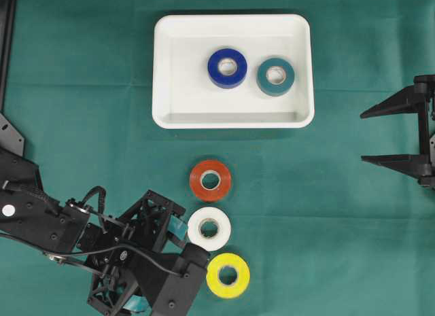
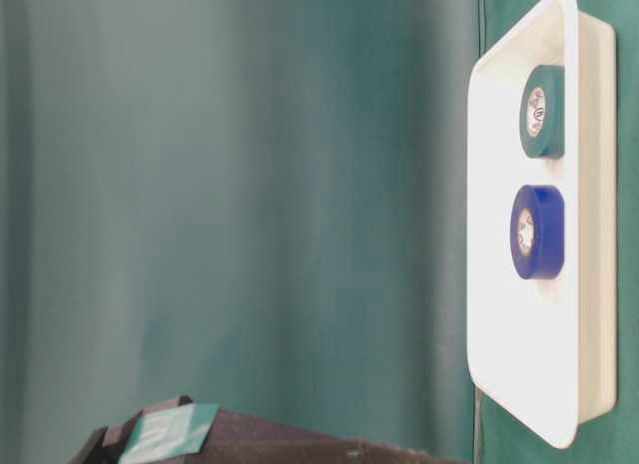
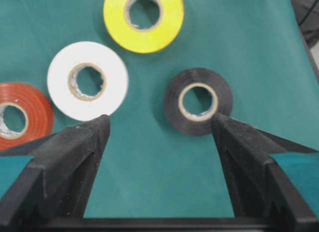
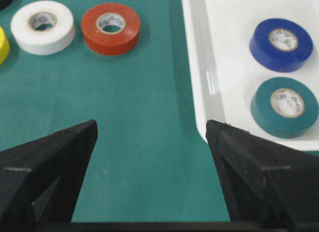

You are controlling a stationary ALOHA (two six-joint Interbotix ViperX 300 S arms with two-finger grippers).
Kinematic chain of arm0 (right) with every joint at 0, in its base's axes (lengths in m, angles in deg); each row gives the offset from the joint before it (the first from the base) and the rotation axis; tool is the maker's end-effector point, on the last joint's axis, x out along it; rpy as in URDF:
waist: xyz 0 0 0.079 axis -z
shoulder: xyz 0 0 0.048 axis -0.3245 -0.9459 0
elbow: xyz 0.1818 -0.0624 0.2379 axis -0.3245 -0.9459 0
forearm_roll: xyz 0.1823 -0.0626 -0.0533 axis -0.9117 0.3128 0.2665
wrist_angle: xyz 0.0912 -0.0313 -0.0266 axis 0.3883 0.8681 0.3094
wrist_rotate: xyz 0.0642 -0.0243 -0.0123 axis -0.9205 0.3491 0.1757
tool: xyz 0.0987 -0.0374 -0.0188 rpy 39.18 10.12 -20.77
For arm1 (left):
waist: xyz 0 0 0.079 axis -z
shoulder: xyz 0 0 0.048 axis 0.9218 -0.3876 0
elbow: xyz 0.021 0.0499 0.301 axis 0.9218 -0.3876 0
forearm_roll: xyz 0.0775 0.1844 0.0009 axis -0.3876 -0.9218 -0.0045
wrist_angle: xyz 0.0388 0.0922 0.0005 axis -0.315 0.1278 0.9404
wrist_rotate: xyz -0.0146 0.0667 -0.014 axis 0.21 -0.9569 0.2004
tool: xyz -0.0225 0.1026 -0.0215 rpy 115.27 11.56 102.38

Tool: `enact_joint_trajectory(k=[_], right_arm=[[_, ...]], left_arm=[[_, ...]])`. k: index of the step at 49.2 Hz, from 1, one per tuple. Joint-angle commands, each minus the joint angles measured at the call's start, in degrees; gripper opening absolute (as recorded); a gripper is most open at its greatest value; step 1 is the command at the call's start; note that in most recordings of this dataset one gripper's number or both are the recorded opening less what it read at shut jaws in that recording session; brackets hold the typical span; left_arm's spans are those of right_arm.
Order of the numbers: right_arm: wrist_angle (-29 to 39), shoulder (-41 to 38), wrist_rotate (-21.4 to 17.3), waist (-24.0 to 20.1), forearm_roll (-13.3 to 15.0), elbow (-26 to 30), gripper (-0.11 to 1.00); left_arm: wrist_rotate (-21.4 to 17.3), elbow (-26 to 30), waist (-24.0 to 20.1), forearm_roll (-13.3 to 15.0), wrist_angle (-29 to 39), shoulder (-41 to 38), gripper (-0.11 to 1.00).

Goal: Pick up the tape from a random location and place it into the white case.
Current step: 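Lower the left gripper into the black roll's core and close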

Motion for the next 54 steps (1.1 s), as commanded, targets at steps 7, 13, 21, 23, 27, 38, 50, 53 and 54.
enact_joint_trajectory(k=[7, 13, 21, 23, 27, 38, 50, 53, 54], right_arm=[[-0.3, -0.4, 0.0, 0.0, -0.1, 1.5, 0.87], [-0.3, -0.4, 0.0, 0.0, 0.0, 1.5, 0.87], [-0.3, -0.4, 0.0, 0.0, -0.1, 1.5, 0.87], [-0.2, -0.4, 0.0, 0.0, -0.1, 1.5, 0.87], [-0.3, -0.4, 0.0, 0.0, -0.1, 1.5, 0.87], [-0.2, -0.4, 0.0, 0.0, -0.1, 1.5, 0.87], [-0.2, -0.5, 0.0, 0.0, 0.0, 1.4, 0.87], [-0.2, -0.6, 0.0, 0.0, 0.0, 1.4, 0.87], [-0.3, -0.6, 0.0, 0.0, 0.0, 1.4, 0.87]], left_arm=[[-0.1, 1.2, 0.1, -0.2, -0.4, 0.7, 0.8], [-0.1, 1.2, 0.1, -0.1, -0.4, 0.7, 0.8], [-0.1, 1.1, 0.1, -0.2, -0.5, 0.3, 0.8], [-0.1, 1.1, 0.1, -0.2, -0.6, 0.0, 0.8], [-0.1, 0.9, 0.1, -0.2, -1.1, -0.8, 0.8], [-0.1, -0.6, 0.1, -0.2, -3.3, -3.7, 0.8], [-0.1, -3.8, 0.1, -0.2, -7.7, -7.0, 0.8], [0.0, -4.5, 0.1, -0.1, -9.4, -7.6, 0.8], [0.1, -4.7, 0.1, -0.1, -9.8, -7.7, 0.8]])
